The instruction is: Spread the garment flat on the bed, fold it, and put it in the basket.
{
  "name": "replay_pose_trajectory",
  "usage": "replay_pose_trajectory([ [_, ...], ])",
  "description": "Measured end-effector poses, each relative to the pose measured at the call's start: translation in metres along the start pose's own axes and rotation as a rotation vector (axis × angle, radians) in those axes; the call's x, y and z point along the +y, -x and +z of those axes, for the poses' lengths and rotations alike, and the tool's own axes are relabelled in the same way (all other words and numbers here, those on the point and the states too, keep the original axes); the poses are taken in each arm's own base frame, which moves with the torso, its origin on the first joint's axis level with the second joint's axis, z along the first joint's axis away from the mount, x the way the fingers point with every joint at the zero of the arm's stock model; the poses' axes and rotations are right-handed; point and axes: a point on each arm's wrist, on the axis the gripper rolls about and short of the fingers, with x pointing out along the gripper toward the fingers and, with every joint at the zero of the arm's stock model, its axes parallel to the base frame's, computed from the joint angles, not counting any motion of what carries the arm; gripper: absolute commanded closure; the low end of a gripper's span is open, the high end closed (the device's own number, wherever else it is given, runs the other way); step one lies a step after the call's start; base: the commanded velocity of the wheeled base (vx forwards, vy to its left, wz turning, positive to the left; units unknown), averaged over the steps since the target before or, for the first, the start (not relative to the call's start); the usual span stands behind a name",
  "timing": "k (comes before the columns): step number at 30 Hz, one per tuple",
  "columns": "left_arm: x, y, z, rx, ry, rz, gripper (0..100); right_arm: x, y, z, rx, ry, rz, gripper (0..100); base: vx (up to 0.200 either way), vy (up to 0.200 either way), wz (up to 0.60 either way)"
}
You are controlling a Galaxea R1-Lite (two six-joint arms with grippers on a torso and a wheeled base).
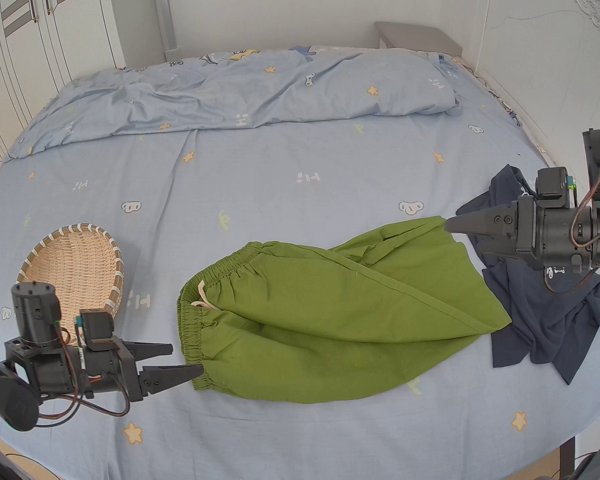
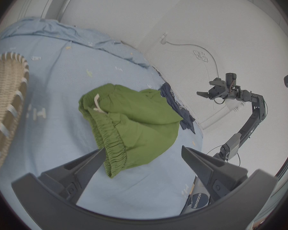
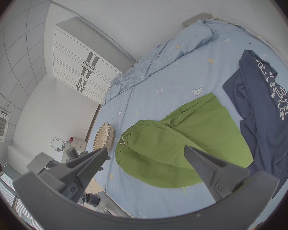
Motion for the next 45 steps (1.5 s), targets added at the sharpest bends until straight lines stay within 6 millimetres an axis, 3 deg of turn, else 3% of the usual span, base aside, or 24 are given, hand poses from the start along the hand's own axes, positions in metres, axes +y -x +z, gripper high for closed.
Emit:
replay_pose_trajectory([
  [6,0.032,-0.029,-0.025,0.087,0.056,-0.035,0,-0.009,0.013,-0.007,-0.021,0.002,-0.002,0,0.000,0.000,0.00],
  [11,0.046,-0.036,-0.044,0.145,0.113,-0.042,0,-0.013,0.021,-0.011,-0.033,0.004,-0.003,0,0.000,0.000,0.00],
  [30,0.041,-0.044,-0.036,0.098,0.075,-0.100,0,-0.016,0.029,-0.018,-0.049,0.010,0.000,0,0.000,0.000,0.00],
  [31,0.042,-0.044,-0.037,0.102,0.078,-0.101,100,-0.017,0.029,-0.018,-0.050,0.010,-0.001,0,0.000,0.000,0.00],
  [39,0.047,-0.049,-0.041,0.101,0.079,-0.100,100,-0.017,0.029,-0.018,-0.051,0.010,-0.001,0,0.000,0.000,0.00],
  [45,0.048,-0.049,-0.044,0.114,0.190,-0.094,100,-0.017,0.029,-0.018,-0.050,0.009,-0.001,0,0.000,0.000,0.00],
])
